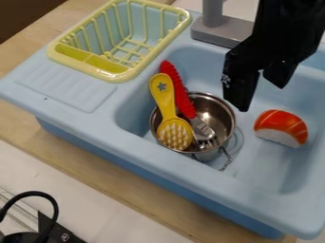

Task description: Put the pot to the lower left side of the sink

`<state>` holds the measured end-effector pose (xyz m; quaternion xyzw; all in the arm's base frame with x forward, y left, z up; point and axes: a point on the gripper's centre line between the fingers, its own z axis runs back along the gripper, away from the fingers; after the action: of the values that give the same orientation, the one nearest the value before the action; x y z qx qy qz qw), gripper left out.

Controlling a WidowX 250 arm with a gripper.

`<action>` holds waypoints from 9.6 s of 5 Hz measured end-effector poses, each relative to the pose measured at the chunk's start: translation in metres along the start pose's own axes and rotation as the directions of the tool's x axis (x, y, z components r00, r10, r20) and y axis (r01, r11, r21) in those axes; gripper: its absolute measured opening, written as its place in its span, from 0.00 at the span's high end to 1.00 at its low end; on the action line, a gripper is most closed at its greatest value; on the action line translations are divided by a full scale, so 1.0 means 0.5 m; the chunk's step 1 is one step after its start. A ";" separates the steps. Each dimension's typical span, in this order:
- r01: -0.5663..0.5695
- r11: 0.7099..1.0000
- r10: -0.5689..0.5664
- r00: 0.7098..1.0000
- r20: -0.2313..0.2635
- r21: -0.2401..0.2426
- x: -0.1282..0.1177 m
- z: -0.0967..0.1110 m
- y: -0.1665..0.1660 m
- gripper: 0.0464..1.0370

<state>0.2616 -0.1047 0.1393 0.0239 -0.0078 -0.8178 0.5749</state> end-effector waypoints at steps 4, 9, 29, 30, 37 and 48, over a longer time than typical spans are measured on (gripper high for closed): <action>0.111 0.990 -0.111 0.994 -0.002 -0.092 -0.058 -0.030 -0.027 0.04; 0.250 0.965 -0.252 0.968 0.018 0.074 -0.108 -0.087 -0.002 0.04; 0.248 0.908 -0.225 0.968 0.106 -0.337 -0.125 -0.034 -0.004 0.99; 0.236 0.914 -0.218 0.972 0.092 -0.331 -0.147 -0.015 -0.024 0.99; 0.024 0.944 -0.006 0.998 0.057 -0.328 -0.300 -0.022 -0.130 0.99; -0.041 0.973 0.046 0.999 0.017 -0.225 -0.398 -0.025 -0.161 0.47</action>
<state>0.2537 0.1100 0.1294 -0.0505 0.0781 -0.8010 0.5914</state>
